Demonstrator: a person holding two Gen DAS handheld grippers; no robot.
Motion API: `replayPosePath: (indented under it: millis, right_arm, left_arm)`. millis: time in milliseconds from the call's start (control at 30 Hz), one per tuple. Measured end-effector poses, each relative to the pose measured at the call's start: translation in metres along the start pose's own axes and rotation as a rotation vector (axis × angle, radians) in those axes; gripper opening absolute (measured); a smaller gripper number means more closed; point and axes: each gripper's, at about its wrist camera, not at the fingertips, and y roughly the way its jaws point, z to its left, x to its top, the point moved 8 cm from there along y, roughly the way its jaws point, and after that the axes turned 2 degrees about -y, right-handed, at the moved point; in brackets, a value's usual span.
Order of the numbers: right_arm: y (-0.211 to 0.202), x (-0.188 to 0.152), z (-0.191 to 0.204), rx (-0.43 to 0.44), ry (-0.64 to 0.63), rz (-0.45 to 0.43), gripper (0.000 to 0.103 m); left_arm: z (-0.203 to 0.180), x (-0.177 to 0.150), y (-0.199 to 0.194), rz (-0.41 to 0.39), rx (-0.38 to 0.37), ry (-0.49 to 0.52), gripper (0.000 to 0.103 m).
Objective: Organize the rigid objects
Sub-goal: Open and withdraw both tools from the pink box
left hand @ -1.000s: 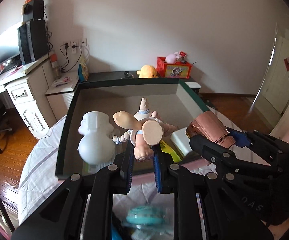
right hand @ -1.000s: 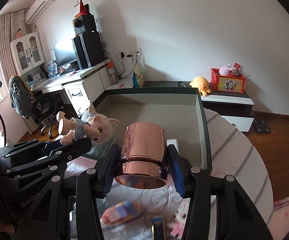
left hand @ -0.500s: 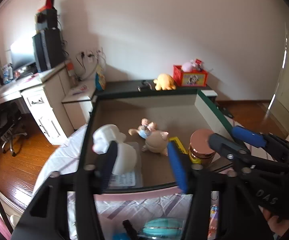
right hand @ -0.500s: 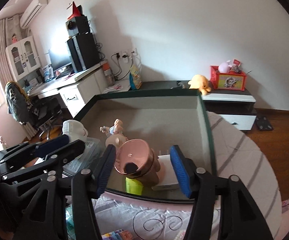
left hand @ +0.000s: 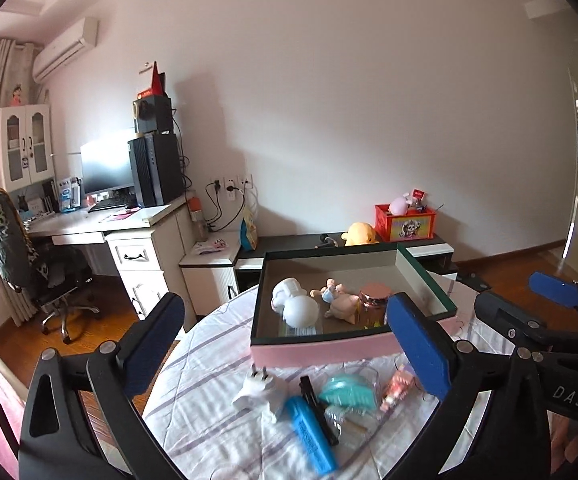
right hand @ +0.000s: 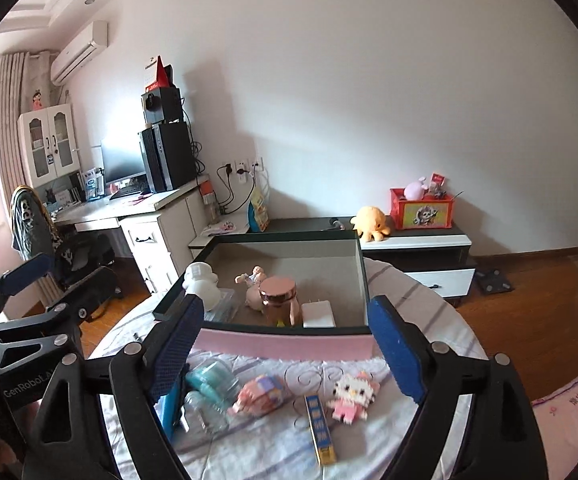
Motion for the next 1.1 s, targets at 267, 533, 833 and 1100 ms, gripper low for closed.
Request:
replayPosePath:
  millis: [267,533,833,1100]
  right_arm:
    - [-0.069,-0.017,0.020,-0.065,-0.027,-0.056,0.093]
    - [-0.105,-0.034,0.031,-0.072,-0.041,-0.079,0.103]
    - [-0.114,-0.039,0.034,-0.076,-0.050,-0.082,0.103]
    - [-0.102,-0.051,0.029,-0.071,-0.042,-0.044,0.103]
  left_arm:
    - [0.010,-0.016,-0.064,-0.028,-0.018,-0.025,0.103]
    - [0.011,-0.028,-0.092,-0.028,-0.029,-0.029,0.103]
    - [0.011,-0.033,-0.094,-0.019,-0.032,-0.034,0.103]
    - [0.006,-0.053,-0.071,0.045,-0.042,-0.034,0.103]
